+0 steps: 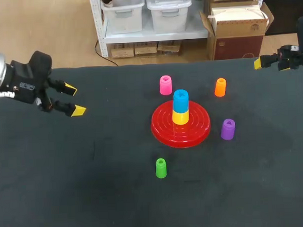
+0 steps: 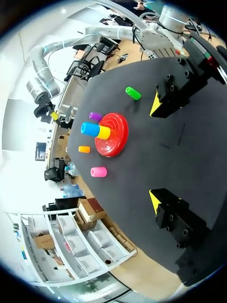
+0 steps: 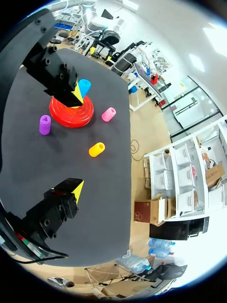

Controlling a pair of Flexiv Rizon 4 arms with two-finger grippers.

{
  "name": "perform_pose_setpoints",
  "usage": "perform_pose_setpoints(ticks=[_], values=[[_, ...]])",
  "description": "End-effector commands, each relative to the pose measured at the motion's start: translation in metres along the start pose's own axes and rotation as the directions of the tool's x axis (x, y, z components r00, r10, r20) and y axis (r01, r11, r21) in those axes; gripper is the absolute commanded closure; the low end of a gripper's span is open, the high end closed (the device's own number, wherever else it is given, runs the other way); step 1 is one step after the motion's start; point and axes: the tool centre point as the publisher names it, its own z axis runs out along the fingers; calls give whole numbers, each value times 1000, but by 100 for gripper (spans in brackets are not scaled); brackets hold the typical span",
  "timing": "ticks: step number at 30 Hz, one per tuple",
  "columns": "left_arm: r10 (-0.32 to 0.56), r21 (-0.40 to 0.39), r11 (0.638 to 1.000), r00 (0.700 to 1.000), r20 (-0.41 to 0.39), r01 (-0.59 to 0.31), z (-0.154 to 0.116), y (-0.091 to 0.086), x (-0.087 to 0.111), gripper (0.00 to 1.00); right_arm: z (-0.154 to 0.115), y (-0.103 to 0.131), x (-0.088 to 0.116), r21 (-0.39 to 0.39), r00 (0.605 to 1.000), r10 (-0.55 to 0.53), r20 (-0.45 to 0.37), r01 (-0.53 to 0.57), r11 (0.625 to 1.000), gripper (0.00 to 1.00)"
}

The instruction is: Pick up and stack the cylinders on the red base in this order: pink,purple,orange,green

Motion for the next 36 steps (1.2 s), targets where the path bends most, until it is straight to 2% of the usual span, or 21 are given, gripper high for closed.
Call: perform_pose_setpoints(ticks=[1, 4, 36], values=[[0, -5, 1000, 1000, 10, 0, 2, -3, -1, 0, -1, 0, 0, 1, 1000, -1, -1, 1, 1000, 0], [-46, 0, 999, 999, 7, 46, 1, -7, -2, 0, -1, 0, 0, 1, 1000, -1, -1, 1, 1000, 0], [-46, 0, 999, 999, 7, 46, 1, -7, -2, 0, -1, 0, 0, 1, 1000, -1, -1, 1, 1000, 0]])
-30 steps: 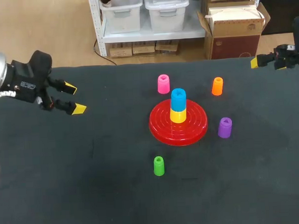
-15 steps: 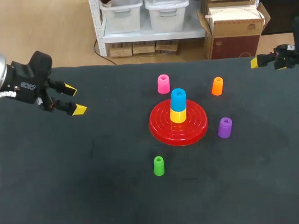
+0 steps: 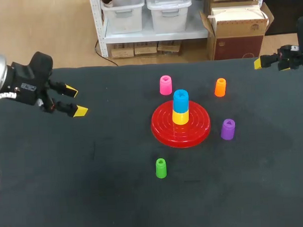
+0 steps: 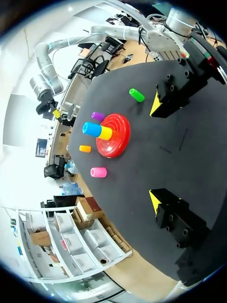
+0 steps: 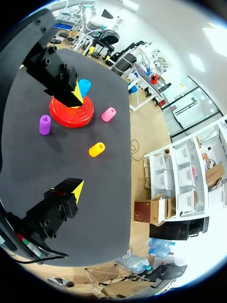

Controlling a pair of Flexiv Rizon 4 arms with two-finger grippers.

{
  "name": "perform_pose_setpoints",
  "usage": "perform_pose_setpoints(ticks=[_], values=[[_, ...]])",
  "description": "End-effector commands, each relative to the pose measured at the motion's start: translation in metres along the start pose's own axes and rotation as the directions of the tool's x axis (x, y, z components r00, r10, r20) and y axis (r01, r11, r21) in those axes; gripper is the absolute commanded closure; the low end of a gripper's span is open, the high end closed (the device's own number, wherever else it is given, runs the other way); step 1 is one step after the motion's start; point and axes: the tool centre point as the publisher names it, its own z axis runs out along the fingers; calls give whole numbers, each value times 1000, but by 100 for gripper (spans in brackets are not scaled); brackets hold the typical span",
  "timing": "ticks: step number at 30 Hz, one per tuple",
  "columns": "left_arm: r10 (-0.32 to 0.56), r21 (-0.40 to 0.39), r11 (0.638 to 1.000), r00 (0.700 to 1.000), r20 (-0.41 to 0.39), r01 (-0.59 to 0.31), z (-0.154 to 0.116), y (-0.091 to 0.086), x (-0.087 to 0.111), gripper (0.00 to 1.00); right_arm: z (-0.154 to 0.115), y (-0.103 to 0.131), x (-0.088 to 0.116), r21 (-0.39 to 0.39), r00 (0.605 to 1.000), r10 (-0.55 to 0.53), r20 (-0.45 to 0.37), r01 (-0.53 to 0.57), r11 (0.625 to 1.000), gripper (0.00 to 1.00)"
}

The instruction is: Pick up and stack the cylinders on the red base in this order: pink,purple,orange,green

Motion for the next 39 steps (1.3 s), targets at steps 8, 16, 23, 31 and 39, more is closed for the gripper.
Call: perform_pose_setpoints(ticks=[8, 16, 23, 31, 39], values=[[0, 0, 1000, 1000, 2, 0, 0, 0, 1, 0, -1, 0, 0, 1, 1000, -1, -1, 1, 1000, 0], [0, 0, 1000, 1000, 2, 0, 0, 0, 1, 0, -1, 0, 0, 1, 1000, -1, -1, 1, 1000, 0], [0, 0, 1000, 1000, 2, 0, 0, 0, 1, 0, 25, 25, -40, 8, 970, -199, -141, 202, 979, 0], [0, 0, 1000, 1000, 2, 0, 0, 0, 1, 0, 99, 81, -89, -82, 730, -518, -447, 543, 836, 0], [0, 0, 1000, 1000, 2, 0, 0, 0, 1, 0, 156, 100, -97, -233, 522, -589, -617, 594, 770, 0]])
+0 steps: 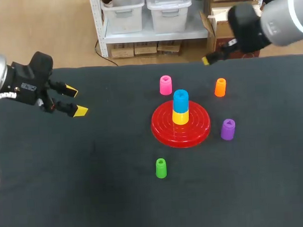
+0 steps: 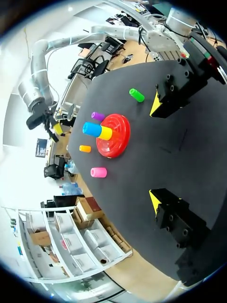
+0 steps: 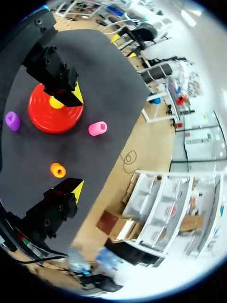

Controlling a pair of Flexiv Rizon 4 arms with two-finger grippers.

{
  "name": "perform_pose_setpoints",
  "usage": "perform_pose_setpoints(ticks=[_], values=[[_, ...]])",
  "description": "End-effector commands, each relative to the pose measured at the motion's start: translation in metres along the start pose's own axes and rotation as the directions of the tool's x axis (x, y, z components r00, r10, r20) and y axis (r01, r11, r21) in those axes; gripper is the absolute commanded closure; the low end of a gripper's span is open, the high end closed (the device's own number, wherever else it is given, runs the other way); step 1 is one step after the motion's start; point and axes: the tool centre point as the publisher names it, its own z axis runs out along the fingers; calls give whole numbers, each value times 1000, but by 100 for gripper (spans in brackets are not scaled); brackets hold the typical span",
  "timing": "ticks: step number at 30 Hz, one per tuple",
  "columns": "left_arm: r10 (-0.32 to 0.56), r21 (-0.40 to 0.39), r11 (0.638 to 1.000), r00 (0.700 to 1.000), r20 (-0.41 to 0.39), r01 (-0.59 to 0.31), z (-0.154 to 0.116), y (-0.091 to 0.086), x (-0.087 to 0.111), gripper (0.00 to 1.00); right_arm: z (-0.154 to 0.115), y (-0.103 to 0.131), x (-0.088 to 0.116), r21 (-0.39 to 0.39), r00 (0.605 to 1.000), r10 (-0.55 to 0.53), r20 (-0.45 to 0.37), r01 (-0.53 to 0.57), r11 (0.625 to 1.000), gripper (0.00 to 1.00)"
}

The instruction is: Pick up and stack the cylinders on the red base in this order: pink,purple,orange,green

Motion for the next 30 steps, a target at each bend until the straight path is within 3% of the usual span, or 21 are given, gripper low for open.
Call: perform_pose_setpoints(ticks=[1, 9, 14, 20, 23, 27, 30], values=[[1, 0, 1000, 1000, 2, -1, 0, 0, 0, 0, 57, -6, -49, -247, 739, -316, -595, 206, 947, 0], [1, 0, 1000, 1000, 2, -1, 0, 0, 0, 0, 82, 19, -67, -413, 599, -465, -652, 234, 880, 0], [1, 0, 1000, 1000, 2, -1, 0, 0, 0, 0, 99, 32, -69, -471, 469, -551, -690, 288, 834, 0], [1, 0, 1000, 1000, 2, -1, 0, 0, 0, 0, 111, 40, -62, -508, 354, -600, -718, 323, 799, 0], [1, 0, 1000, 1000, 2, -1, 0, 0, 0, 0, 110, 40, -63, -487, 398, -587, -705, 330, 808, 0], [1, 0, 1000, 1000, 2, -1, 0, 0, 0, 0, 101, 39, -61, -462, 512, -550, -659, 301, 834, 0], [1, 0, 1000, 1000, 2, -1, 0, 0, 0, 0, 101, 39, -61, -462, 512, -550, -659, 301, 834, 0]])
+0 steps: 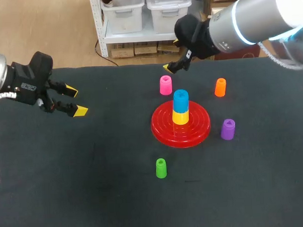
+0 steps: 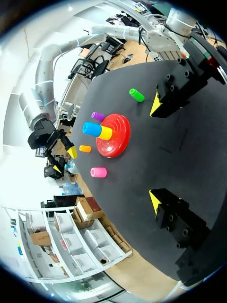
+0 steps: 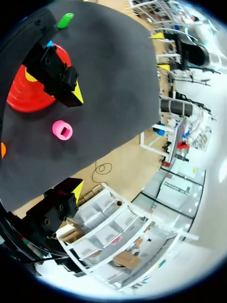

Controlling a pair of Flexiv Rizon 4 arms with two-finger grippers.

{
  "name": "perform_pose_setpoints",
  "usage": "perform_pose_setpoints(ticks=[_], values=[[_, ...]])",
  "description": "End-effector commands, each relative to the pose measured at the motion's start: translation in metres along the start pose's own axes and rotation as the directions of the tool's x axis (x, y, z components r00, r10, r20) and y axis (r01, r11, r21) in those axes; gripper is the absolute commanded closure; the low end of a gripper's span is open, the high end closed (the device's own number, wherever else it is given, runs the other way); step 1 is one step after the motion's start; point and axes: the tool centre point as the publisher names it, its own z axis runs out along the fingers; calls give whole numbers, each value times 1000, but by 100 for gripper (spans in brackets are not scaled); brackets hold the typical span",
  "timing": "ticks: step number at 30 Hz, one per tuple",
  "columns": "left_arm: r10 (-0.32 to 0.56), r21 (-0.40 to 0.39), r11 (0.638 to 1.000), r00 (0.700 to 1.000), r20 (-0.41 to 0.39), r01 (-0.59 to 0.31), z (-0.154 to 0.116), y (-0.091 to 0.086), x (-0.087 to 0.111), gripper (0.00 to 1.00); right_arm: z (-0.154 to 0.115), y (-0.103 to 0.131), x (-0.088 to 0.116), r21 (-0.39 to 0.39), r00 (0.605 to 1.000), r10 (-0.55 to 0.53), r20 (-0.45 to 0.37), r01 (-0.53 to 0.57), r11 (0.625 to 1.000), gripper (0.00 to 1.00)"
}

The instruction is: Pick up and stack the cylinders on the red base in this order: pink,purple,orange,green

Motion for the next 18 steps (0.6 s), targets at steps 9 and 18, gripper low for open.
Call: perform_pose_setpoints(ticks=[9, 18], values=[[1, 0, 1000, 1000, 2, -1, 0, 0, 0, 0, 2, -8, -4, -417, 625, -207, -752, -209, 885, 0], [1, 0, 1000, 1000, 2, -1, 0, 0, 0, 0, 9, -2, 10, -494, 496, -340, -799, -221, 841, 0]])
